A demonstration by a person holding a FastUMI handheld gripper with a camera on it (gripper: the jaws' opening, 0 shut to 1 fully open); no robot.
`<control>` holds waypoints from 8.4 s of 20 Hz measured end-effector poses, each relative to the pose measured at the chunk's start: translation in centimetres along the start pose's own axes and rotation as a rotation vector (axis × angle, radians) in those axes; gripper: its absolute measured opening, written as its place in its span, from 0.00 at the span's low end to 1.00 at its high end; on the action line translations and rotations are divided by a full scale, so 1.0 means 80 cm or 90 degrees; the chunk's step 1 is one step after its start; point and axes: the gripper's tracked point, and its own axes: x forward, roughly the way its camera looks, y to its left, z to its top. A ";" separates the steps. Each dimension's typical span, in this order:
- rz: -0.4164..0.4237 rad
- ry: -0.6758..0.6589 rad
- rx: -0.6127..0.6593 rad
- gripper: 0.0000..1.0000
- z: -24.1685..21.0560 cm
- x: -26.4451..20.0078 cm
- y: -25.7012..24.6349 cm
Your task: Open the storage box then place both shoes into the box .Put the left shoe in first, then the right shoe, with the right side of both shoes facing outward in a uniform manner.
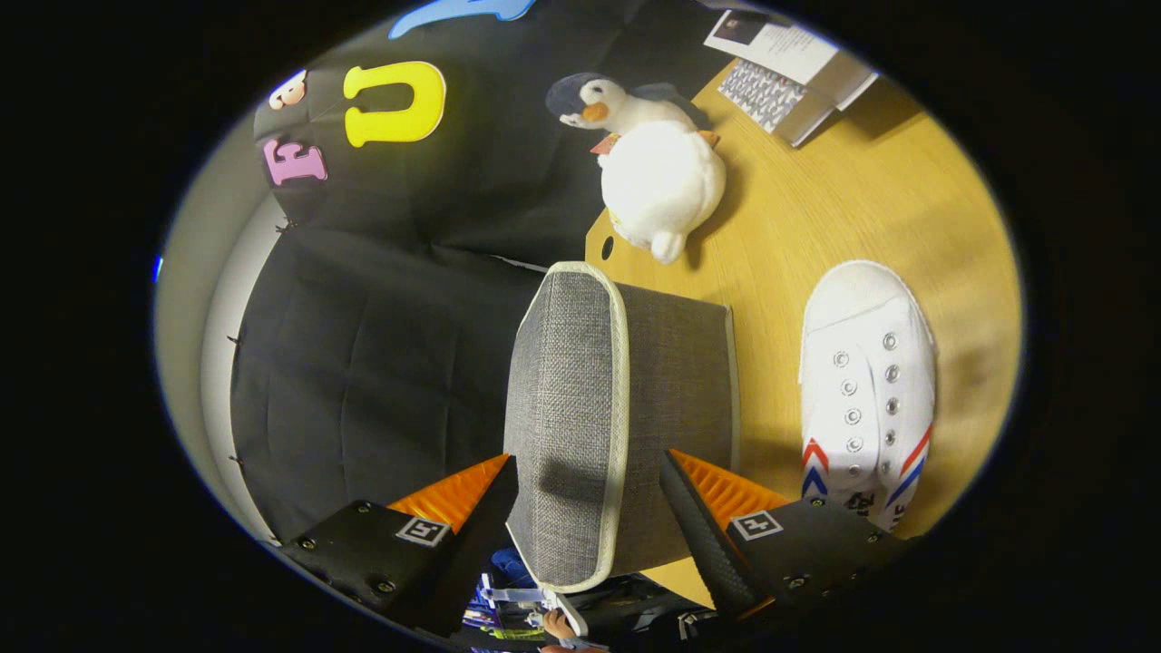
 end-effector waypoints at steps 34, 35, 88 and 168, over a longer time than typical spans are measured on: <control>0.126 0.092 -0.186 0.52 -0.006 0.088 0.284; 0.120 0.096 -0.195 0.52 -0.008 0.103 0.294; -0.435 0.068 -0.325 0.97 0.030 -0.145 -0.074; -0.463 0.258 -0.464 0.77 0.002 0.094 0.101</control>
